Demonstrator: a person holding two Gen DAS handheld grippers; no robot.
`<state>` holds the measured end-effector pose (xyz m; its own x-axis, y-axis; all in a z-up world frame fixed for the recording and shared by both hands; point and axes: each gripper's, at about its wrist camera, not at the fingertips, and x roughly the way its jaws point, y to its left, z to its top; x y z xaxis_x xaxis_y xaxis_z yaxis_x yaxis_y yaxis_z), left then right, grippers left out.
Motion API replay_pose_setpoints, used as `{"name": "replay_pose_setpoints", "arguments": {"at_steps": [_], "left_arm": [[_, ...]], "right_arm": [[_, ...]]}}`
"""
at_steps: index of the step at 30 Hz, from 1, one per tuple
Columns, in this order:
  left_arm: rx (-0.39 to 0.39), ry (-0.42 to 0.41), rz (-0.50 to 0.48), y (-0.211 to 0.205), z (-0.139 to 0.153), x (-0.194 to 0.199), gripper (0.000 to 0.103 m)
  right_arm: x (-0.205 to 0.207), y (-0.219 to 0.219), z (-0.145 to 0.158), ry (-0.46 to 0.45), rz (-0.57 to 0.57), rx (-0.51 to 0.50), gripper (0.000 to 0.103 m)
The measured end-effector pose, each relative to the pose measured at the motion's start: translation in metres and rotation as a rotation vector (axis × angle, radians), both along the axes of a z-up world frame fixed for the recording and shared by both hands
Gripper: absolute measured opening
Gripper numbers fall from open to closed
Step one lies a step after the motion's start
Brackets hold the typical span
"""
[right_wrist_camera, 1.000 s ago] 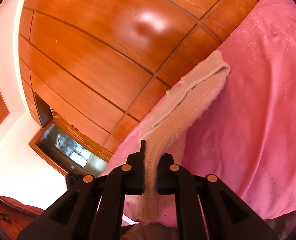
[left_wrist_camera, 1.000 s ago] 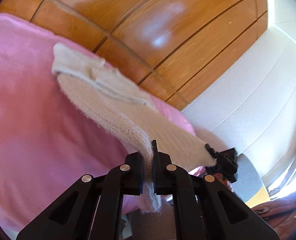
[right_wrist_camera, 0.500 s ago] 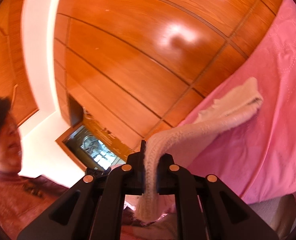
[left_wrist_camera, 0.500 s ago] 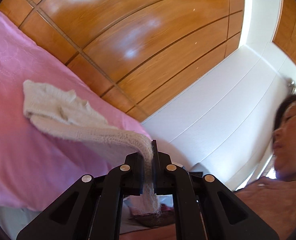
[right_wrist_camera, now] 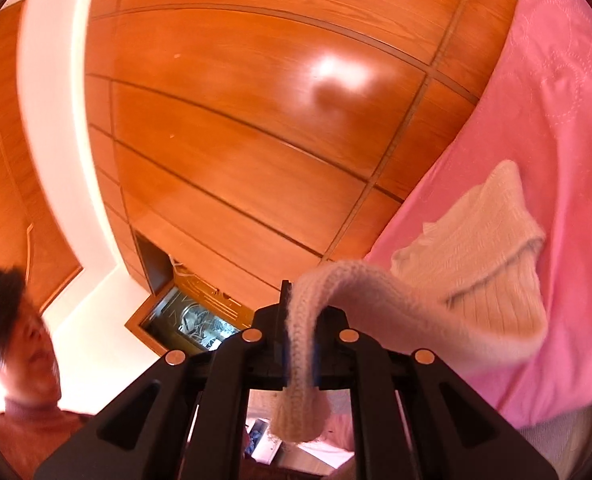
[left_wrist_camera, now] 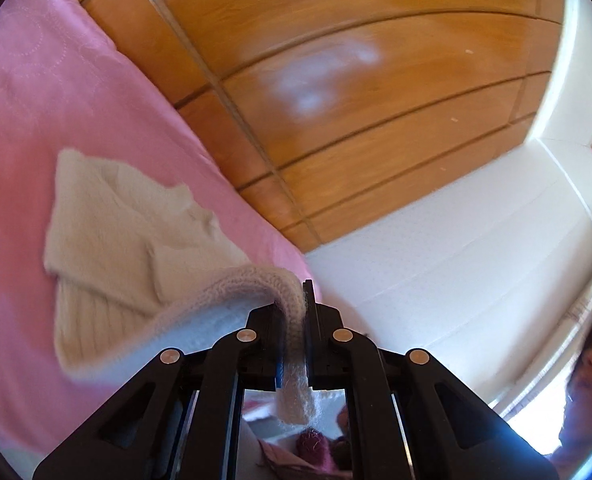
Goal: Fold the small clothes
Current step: 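Lift the hem with both grippers, fold it toward the collar, open both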
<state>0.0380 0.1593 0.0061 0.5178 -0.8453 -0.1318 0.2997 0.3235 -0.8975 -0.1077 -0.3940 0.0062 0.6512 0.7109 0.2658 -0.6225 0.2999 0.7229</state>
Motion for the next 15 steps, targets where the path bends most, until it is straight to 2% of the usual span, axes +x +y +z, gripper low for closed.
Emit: {"name": "replay_pose_setpoints", "arguments": {"at_steps": [2,4,7,11,14,15], "left_arm": [[0.021,0.015,0.017,0.000,-0.006,0.022,0.005],[0.017,0.058,0.038,0.003,-0.018,0.045,0.005],[0.059,0.116,0.093,0.006,-0.040,0.075,0.005],[0.077,0.232,0.142,0.006,-0.080,0.108,0.005],[0.132,0.309,0.210,0.002,-0.102,0.124,0.005],[0.129,0.327,0.222,0.001,-0.107,0.127,0.007]], "right_arm": [[0.023,0.001,0.010,0.016,-0.004,-0.009,0.008],[0.047,0.003,0.016,0.032,-0.009,-0.013,0.009],[0.082,0.004,0.020,0.079,-0.033,-0.020,0.010],[0.128,0.006,0.012,0.174,-0.081,-0.057,0.010],[0.161,0.009,-0.001,0.256,-0.128,-0.096,0.011],[0.168,0.008,-0.005,0.277,-0.146,-0.098,0.012]]}}
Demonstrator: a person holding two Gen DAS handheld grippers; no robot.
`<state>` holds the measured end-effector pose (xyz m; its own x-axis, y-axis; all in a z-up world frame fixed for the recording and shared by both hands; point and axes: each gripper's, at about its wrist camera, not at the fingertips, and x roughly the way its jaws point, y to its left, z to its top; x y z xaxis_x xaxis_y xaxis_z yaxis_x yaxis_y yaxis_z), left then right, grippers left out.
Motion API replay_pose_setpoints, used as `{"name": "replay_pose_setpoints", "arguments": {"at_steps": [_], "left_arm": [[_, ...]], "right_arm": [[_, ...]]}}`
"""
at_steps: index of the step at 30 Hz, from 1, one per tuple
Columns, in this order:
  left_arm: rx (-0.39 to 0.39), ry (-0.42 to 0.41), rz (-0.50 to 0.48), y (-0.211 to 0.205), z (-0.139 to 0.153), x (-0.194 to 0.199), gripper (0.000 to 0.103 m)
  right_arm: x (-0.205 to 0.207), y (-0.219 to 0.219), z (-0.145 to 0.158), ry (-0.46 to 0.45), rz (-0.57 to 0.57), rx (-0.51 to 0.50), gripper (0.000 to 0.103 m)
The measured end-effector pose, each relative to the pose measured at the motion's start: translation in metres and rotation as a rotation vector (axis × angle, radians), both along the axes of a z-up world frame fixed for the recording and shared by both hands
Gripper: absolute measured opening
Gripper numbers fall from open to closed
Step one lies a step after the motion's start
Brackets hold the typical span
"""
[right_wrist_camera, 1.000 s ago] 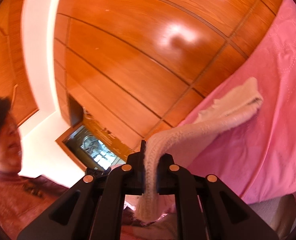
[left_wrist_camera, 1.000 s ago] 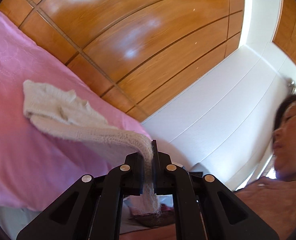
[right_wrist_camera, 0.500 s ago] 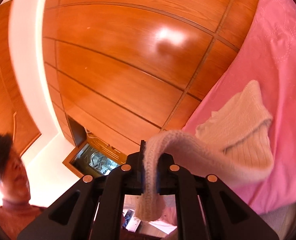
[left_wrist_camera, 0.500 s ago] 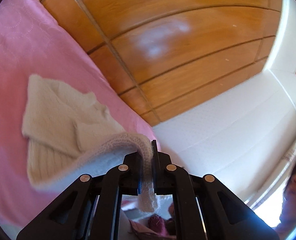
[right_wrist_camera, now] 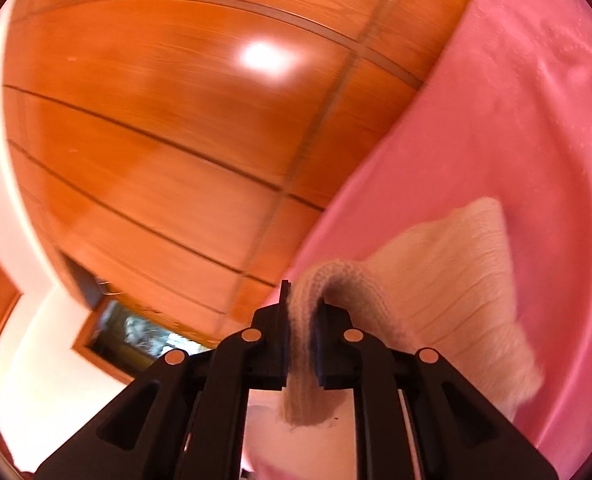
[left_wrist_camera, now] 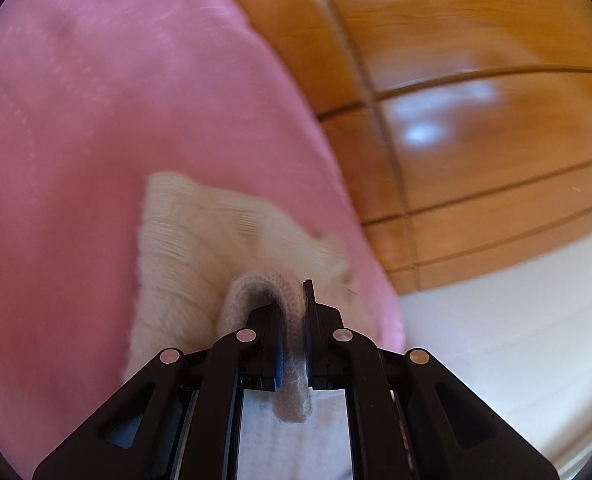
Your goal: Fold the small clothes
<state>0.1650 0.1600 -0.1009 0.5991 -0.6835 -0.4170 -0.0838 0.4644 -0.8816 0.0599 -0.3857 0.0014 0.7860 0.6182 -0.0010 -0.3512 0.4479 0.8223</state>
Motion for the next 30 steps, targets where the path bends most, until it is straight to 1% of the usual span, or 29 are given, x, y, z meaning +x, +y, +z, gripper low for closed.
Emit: {"name": "replay_pose_setpoints", "arguments": {"at_steps": [1,2,3,4,5,6,7,8,9,10,11,12,13,14,16,17,18,21,22,23,27,28,29,30], "left_arm": [[-0.012,0.018,0.023,-0.001,-0.006,0.003,0.014],[-0.025,0.026,0.048,-0.001,-0.011,0.004,0.024],[-0.033,0.024,0.065,-0.002,-0.012,0.005,0.028],[-0.041,0.009,0.084,-0.001,-0.013,0.004,0.033],[-0.031,-0.017,0.099,-0.003,-0.011,0.002,0.038],[-0.013,-0.033,0.102,-0.005,-0.010,0.002,0.040],[0.030,-0.064,0.096,-0.009,-0.005,0.000,0.045],[0.087,-0.094,0.085,-0.015,0.000,-0.002,0.051],[0.129,-0.114,0.081,-0.018,0.004,-0.004,0.054],[0.202,-0.145,0.085,-0.025,0.012,-0.010,0.062],[0.265,-0.165,0.095,-0.030,0.017,-0.017,0.074],[0.309,-0.174,0.107,-0.032,0.018,-0.020,0.079],[0.369,-0.195,0.123,-0.037,0.024,-0.028,0.079],[0.419,-0.199,0.131,-0.042,0.029,-0.035,0.079],[0.490,-0.191,0.125,-0.054,0.035,-0.043,0.079],[0.518,-0.185,0.117,-0.061,0.040,-0.046,0.079],[0.532,-0.187,0.107,-0.068,0.044,-0.048,0.079],[0.554,-0.211,0.031,-0.095,0.055,-0.049,0.079],[0.570,-0.215,0.001,-0.101,0.057,-0.051,0.081],[0.593,-0.220,-0.033,-0.113,0.060,-0.048,0.083],[0.683,-0.224,-0.142,-0.157,0.061,-0.033,0.083],[0.709,-0.232,-0.182,-0.168,0.058,-0.026,0.083],[0.745,-0.231,-0.197,-0.176,0.054,-0.024,0.083],[0.830,-0.217,-0.194,-0.184,0.048,-0.017,0.083]], "right_arm": [[0.009,-0.001,-0.007,0.031,-0.030,0.000,0.015],[0.015,-0.004,-0.014,0.050,-0.048,0.012,0.034],[0.020,-0.006,-0.018,0.062,-0.068,0.028,0.063],[0.022,-0.009,-0.024,0.072,-0.095,0.042,0.073],[0.025,-0.013,-0.031,0.067,-0.135,0.062,0.076],[0.025,-0.015,-0.035,0.067,-0.171,0.059,0.076],[0.027,-0.018,-0.041,0.080,-0.208,0.057,0.077],[0.027,-0.020,-0.047,0.076,-0.214,0.072,0.076],[0.023,-0.020,-0.053,0.040,-0.232,0.086,0.074],[0.019,-0.019,-0.054,0.004,-0.250,0.076,0.074],[0.019,-0.017,-0.054,-0.006,-0.261,0.051,0.074],[0.017,-0.011,-0.052,-0.011,-0.275,-0.011,0.075],[0.016,-0.006,-0.049,-0.014,-0.290,-0.067,0.075],[0.015,0.001,-0.046,-0.019,-0.302,-0.110,0.078],[0.011,0.012,-0.039,-0.026,-0.336,-0.195,0.085],[0.011,0.017,-0.038,-0.024,-0.352,-0.222,0.088],[0.011,0.022,-0.037,-0.016,-0.376,-0.254,0.088],[0.012,0.036,-0.032,0.024,-0.433,-0.337,0.089],[0.014,0.041,-0.031,0.038,-0.448,-0.366,0.089],[0.017,0.047,-0.031,0.051,-0.461,-0.394,0.089],[0.018,0.058,-0.031,0.090,-0.510,-0.492,0.090],[0.019,0.062,-0.030,0.102,-0.525,-0.522,0.090],[0.019,0.065,-0.029,0.109,-0.537,-0.542,0.090],[0.017,0.066,-0.028,0.117,-0.549,-0.562,0.090]]}}
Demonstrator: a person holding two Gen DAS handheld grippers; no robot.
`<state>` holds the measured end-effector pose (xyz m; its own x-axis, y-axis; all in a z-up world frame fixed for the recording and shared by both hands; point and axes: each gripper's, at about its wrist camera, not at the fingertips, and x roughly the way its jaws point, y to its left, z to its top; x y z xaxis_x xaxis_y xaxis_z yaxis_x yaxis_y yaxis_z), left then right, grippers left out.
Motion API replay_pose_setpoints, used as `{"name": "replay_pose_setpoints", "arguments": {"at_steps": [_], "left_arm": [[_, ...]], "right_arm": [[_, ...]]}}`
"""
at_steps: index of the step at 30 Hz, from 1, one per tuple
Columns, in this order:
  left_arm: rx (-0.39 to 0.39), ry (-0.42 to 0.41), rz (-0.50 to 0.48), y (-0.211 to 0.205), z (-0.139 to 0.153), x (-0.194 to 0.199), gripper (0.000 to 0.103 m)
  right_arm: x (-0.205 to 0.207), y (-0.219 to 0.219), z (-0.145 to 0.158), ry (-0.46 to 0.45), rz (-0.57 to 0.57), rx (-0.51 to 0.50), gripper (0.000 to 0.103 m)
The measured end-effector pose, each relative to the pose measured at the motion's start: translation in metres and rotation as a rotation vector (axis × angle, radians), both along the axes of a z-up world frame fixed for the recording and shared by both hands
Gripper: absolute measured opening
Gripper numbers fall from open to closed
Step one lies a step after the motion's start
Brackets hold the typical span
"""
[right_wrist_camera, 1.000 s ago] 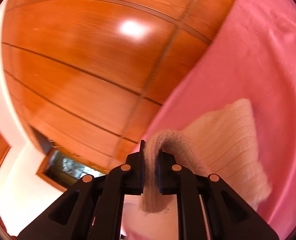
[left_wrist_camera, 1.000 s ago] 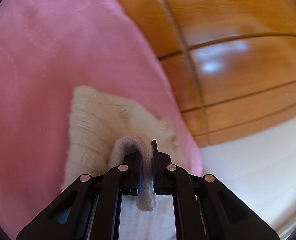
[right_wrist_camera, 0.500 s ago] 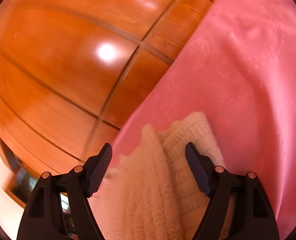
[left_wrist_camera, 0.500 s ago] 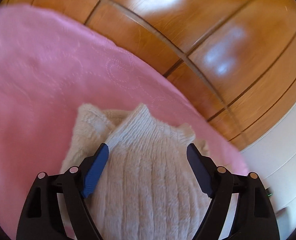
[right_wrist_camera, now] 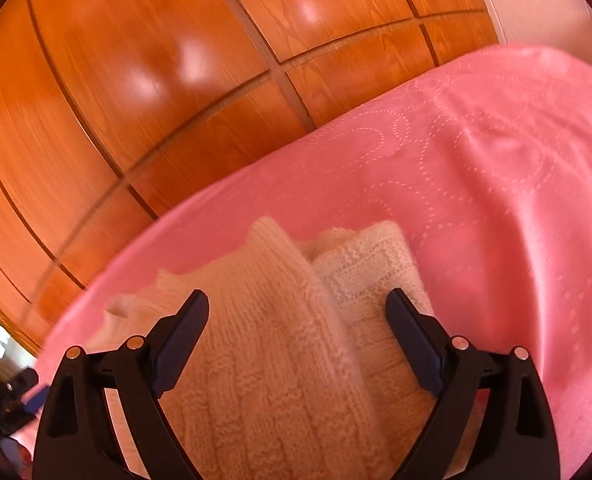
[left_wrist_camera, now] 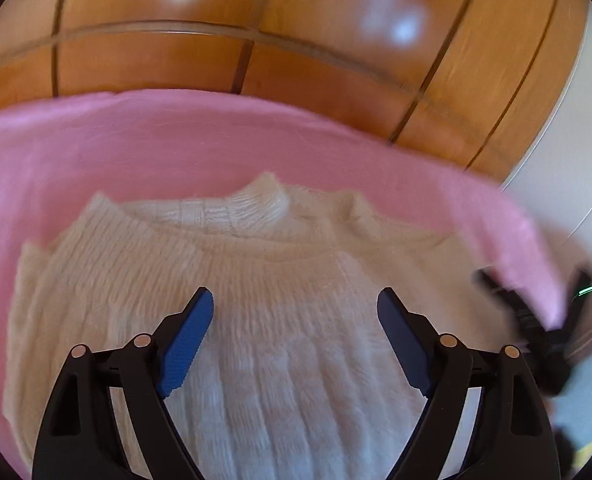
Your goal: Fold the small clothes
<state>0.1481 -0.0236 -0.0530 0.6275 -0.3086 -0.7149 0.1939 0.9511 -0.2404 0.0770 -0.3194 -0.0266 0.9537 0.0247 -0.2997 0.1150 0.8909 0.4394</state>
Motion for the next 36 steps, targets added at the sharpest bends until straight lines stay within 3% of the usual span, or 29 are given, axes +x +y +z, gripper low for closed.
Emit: {"name": "replay_pose_setpoints", "arguments": {"at_steps": [2,4,8,11,15,18,22,27,29,32,36], "left_arm": [[0.082,0.005,0.014,-0.006,-0.012,0.007,0.084],[0.065,0.003,0.007,-0.001,-0.027,0.006,0.087],[0.023,-0.041,-0.005,0.007,-0.029,-0.004,0.091],[0.018,-0.040,-0.011,0.001,-0.029,0.001,0.094],[0.016,-0.044,-0.020,-0.001,-0.029,0.000,0.095],[0.011,-0.047,-0.024,-0.002,-0.029,-0.001,0.095],[0.051,-0.022,-0.004,-0.006,-0.022,-0.002,0.095],[0.013,-0.042,-0.023,-0.021,0.003,0.002,0.095],[0.034,-0.019,-0.033,-0.030,0.000,0.011,0.095],[0.133,0.043,-0.008,-0.039,-0.027,0.029,0.097],[0.067,0.042,-0.012,-0.032,-0.034,0.034,0.099]], "right_arm": [[-0.006,0.002,0.002,0.027,-0.057,-0.032,0.090],[-0.022,0.007,0.006,0.044,-0.113,-0.080,0.090],[-0.041,0.028,0.024,-0.065,-0.002,-0.144,0.079],[-0.035,0.051,0.035,-0.077,0.095,-0.210,0.070],[0.010,0.082,0.035,0.086,0.179,-0.356,0.058],[0.040,0.086,0.020,0.182,0.163,-0.437,0.057],[0.052,0.067,0.013,0.185,0.113,-0.335,0.059],[0.049,0.075,0.010,0.158,0.083,-0.388,0.061],[0.048,0.075,0.009,0.157,0.087,-0.383,0.061],[0.047,0.074,0.009,0.151,0.091,-0.378,0.062],[0.043,0.072,0.009,0.148,0.089,-0.381,0.062]]}}
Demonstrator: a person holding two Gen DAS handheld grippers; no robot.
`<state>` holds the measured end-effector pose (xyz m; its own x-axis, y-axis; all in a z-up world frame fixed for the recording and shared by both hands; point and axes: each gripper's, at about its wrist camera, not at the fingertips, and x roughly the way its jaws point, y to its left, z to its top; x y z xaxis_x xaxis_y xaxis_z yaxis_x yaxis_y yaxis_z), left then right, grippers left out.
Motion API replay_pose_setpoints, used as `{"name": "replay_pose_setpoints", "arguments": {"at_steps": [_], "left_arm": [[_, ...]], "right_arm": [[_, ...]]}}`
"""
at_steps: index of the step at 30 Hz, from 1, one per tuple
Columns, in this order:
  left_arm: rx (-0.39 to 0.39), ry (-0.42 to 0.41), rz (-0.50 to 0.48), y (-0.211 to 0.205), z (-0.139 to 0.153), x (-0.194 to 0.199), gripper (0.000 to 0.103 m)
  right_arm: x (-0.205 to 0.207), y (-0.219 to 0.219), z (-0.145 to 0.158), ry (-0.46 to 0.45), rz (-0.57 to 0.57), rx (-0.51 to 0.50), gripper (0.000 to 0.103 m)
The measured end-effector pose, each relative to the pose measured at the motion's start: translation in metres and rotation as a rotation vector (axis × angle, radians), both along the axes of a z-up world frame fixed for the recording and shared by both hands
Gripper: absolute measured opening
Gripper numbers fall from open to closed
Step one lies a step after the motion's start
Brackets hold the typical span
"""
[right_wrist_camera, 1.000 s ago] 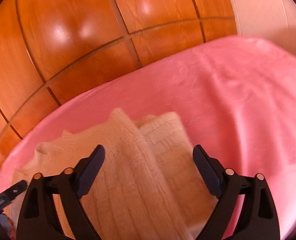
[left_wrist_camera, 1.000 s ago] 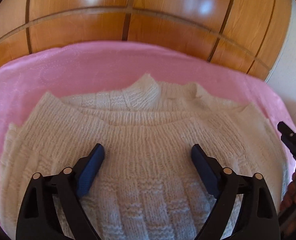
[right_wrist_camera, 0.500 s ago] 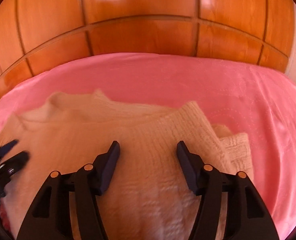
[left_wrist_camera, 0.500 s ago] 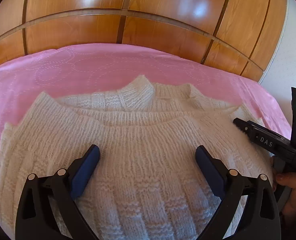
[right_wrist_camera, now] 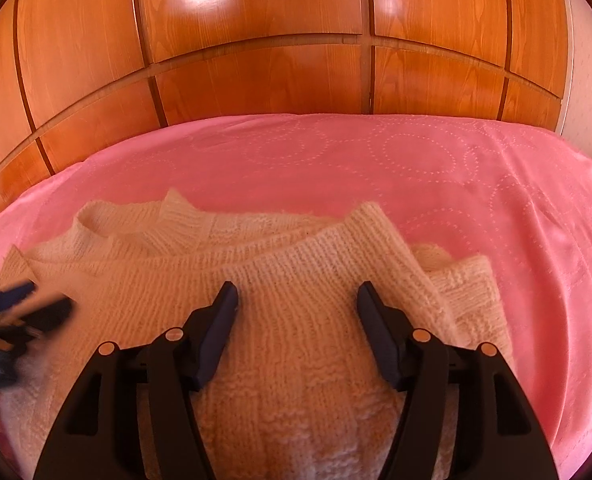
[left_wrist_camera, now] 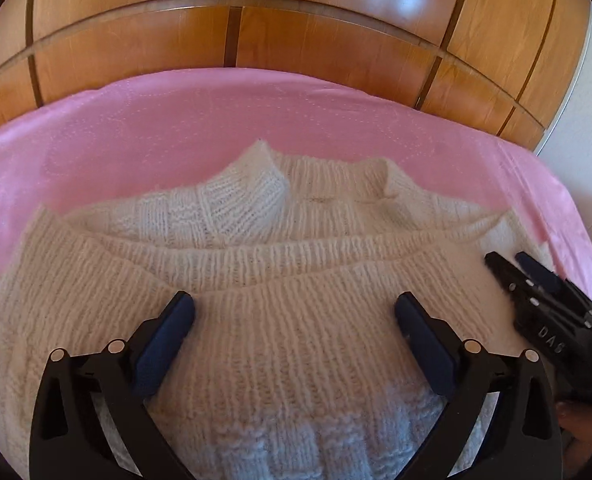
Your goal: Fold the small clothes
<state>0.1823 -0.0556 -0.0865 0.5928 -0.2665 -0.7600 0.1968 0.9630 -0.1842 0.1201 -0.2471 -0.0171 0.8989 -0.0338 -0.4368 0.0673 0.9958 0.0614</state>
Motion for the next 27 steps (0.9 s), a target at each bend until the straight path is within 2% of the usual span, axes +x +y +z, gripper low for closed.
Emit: {"name": "replay_pose_setpoints", "arguments": {"at_steps": [6,10,11,14,15,18,21,24,27], "left_arm": [[-0.056,-0.031,0.007,0.016,0.010,-0.014,0.099],[-0.020,-0.078,0.049,0.035,0.017,-0.035,0.099],[-0.009,-0.085,0.061,0.039,0.018,-0.038,0.099],[-0.010,-0.091,0.107,0.063,0.019,-0.050,0.099],[-0.013,-0.086,0.127,0.072,0.018,-0.056,0.099],[0.004,-0.100,0.141,0.089,0.017,-0.069,0.099],[0.037,-0.130,0.137,0.098,0.017,-0.083,0.099],[0.044,-0.158,0.136,0.107,0.020,-0.098,0.099],[0.040,-0.192,0.180,0.117,0.025,-0.106,0.099]], "right_arm": [[0.000,0.002,-0.001,-0.007,-0.001,-0.005,0.063],[-0.004,0.001,-0.001,-0.019,0.005,0.004,0.068],[-0.006,0.001,-0.001,-0.028,0.008,0.007,0.073],[-0.019,0.000,0.001,-0.086,0.027,0.015,0.096],[-0.024,-0.001,0.002,-0.111,0.036,0.024,0.099],[-0.037,-0.009,0.003,-0.150,0.026,0.073,0.101],[-0.038,-0.012,-0.001,-0.089,-0.006,0.090,0.101],[-0.050,-0.004,-0.004,-0.082,-0.020,0.024,0.101],[-0.066,0.006,-0.007,-0.088,-0.012,-0.043,0.101]]}}
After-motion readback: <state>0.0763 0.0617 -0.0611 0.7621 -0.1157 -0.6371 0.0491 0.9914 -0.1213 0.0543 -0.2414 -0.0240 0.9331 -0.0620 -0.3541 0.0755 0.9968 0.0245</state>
